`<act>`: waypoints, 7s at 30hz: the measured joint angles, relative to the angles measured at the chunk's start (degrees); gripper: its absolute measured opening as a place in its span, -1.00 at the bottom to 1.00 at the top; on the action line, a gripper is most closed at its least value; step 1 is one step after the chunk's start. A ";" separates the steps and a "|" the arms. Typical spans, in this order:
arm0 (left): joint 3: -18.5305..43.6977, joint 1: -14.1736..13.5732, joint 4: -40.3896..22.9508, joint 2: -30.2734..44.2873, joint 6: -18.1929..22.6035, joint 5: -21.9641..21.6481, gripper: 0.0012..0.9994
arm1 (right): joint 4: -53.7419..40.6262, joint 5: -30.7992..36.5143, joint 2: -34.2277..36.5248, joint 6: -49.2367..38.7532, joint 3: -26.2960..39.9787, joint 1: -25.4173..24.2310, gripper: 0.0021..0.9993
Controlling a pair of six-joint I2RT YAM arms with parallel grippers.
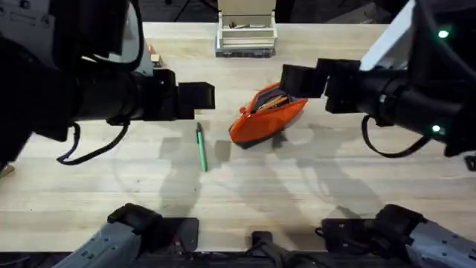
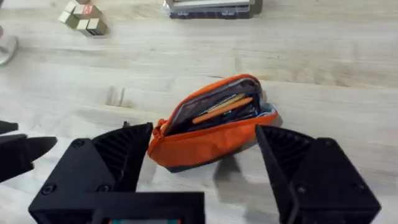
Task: Unzip the bag, pick up the pens from the table one at a time and place them inside, then zip the bag closed.
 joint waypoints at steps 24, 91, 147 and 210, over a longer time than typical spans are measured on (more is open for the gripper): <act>-13.53 -6.36 8.89 12.40 -10.90 -1.45 0.99 | -1.44 -0.01 -0.53 -0.54 0.00 0.00 1.00; -24.09 -9.24 18.59 19.65 -20.94 -4.39 -0.81 | -3.97 -0.02 -0.53 -0.56 0.00 0.00 1.00; -0.13 -20.15 50.96 32.96 5.48 4.17 -0.91 | -11.69 -7.58 -16.73 -3.55 0.00 0.00 1.00; 0.68 -20.63 26.39 26.49 15.16 2.01 0.99 | -11.65 -7.97 -16.73 -3.58 0.00 0.00 1.00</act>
